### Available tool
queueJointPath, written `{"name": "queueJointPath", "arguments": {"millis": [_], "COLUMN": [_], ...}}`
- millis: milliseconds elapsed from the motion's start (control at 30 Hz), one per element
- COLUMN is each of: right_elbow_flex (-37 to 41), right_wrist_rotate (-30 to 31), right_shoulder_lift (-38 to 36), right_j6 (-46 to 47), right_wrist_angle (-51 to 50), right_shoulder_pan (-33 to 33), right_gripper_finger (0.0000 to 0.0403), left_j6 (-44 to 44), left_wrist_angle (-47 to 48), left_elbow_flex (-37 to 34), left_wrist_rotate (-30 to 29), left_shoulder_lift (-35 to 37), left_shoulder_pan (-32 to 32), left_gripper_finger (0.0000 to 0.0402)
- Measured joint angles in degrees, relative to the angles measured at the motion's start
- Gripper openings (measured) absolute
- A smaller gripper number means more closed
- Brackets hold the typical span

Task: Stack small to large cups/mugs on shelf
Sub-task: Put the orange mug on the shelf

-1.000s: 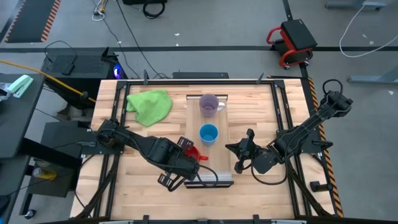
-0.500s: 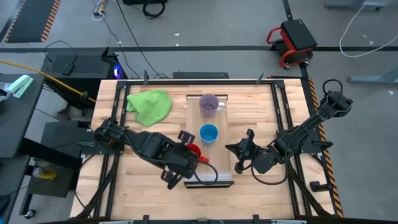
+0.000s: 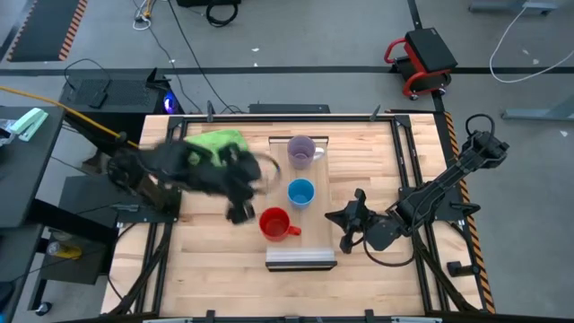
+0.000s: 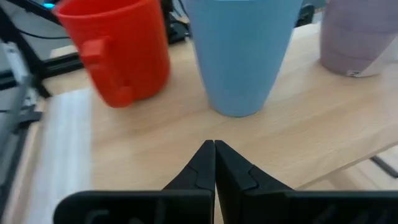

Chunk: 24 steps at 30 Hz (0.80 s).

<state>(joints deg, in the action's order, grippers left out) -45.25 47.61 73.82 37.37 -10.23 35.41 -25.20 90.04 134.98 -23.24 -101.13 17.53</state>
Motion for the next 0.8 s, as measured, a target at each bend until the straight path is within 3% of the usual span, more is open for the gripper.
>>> {"name": "queueJointPath", "arguments": {"millis": [200,333,600,800], "right_elbow_flex": [-1.5,-6.3,-17.2,-18.2], "right_wrist_rotate": [-0.8,1.0,7.2,9.8], "right_shoulder_lift": [-6.3,-12.0,-15.0,-13.2], "right_j6": [-0.9,-1.3,15.1,23.8], "right_wrist_angle": [-1.1,-9.3,-39.3,-44.3], "right_shoulder_pan": [3.8,8.4,19.7,24.5], "right_gripper_finger": [0.0009,0.0009,0.0009,0.0009], "left_j6": [-7.2,-9.1,-15.1,-19.3], "left_wrist_angle": [0.0,-0.2,0.1,0.0], "left_elbow_flex": [0.0,-0.7,-16.5,-24.3], "left_wrist_rotate": [3.9,7.8,15.9,19.8], "left_shoulder_lift": [5.2,5.4,5.6,8.3], "left_shoulder_pan": [-5.0,-7.2,-11.9,-18.2], "left_gripper_finger": [0.0097,0.0078,0.0049,0.0035]}}
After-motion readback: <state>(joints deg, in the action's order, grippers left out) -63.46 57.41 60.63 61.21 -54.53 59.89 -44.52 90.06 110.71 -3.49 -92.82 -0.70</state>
